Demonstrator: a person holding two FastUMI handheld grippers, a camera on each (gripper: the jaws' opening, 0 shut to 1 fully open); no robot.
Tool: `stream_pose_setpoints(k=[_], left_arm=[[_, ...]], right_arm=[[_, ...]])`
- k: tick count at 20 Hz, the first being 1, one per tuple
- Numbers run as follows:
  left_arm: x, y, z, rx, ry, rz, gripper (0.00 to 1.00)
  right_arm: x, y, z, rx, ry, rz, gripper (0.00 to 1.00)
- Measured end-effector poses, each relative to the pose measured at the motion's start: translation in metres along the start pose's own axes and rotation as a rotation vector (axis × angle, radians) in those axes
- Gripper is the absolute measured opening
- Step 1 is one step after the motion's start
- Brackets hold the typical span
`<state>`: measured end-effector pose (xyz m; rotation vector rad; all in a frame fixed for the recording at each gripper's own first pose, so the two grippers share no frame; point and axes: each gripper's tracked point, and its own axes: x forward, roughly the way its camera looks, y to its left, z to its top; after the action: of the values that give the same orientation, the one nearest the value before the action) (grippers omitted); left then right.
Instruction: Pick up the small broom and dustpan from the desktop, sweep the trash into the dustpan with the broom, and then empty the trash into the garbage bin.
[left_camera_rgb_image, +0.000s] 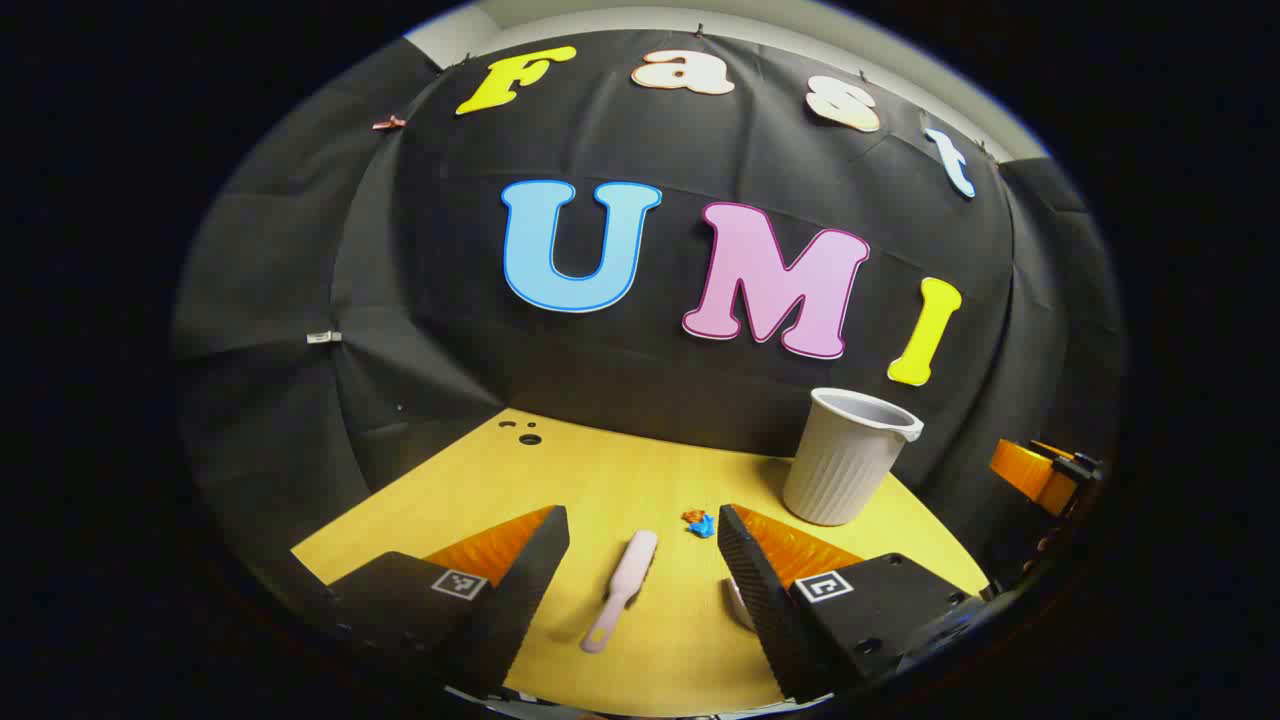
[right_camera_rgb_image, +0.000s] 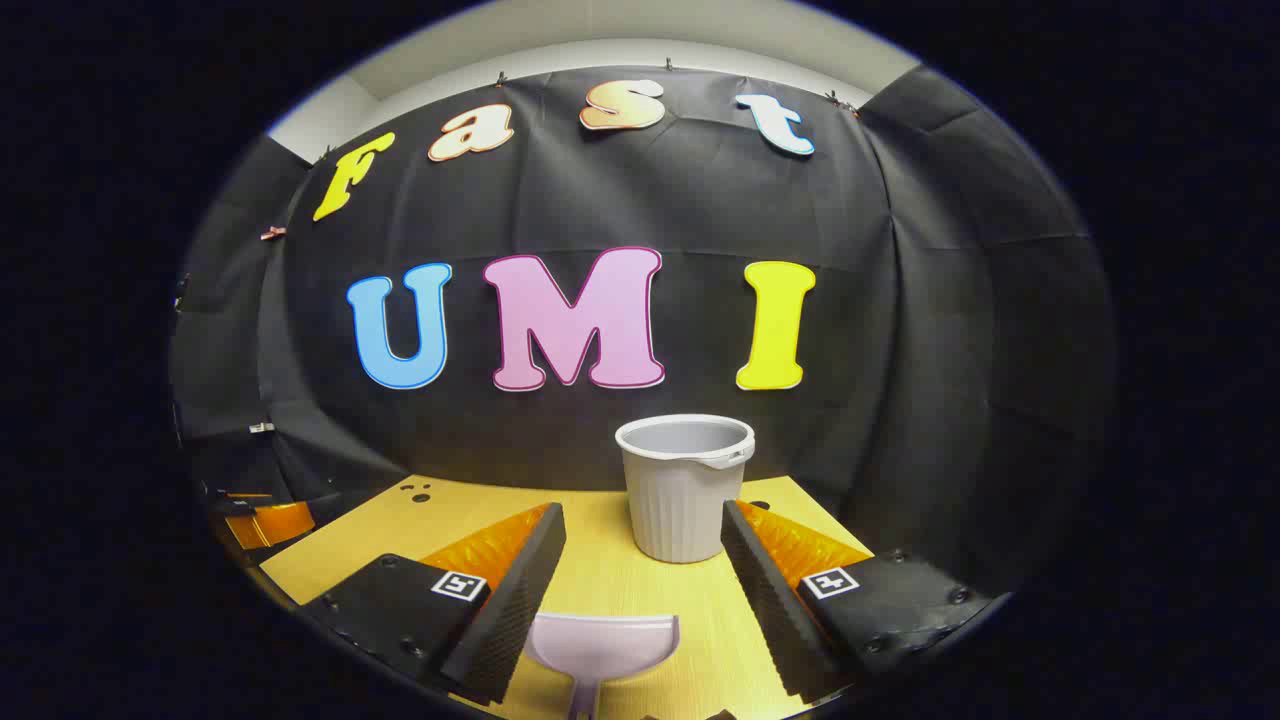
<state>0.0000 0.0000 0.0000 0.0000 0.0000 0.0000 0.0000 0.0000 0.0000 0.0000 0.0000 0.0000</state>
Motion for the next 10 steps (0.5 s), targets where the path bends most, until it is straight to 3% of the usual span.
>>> stream_pose_setpoints(k=[5,10], left_arm=[[-0.012,0.018,-0.009,0.008,0.005,-0.022,0.95],[-0.011,0.021,-0.018,-0.023,0.033,-0.018,0.96]], right_arm=[[-0.020,0.002,-0.002,-0.009,0.022,-0.038,0.98],[-0.029,0.008,-0.013,-0.075,0.036,-0.007,0.98]])
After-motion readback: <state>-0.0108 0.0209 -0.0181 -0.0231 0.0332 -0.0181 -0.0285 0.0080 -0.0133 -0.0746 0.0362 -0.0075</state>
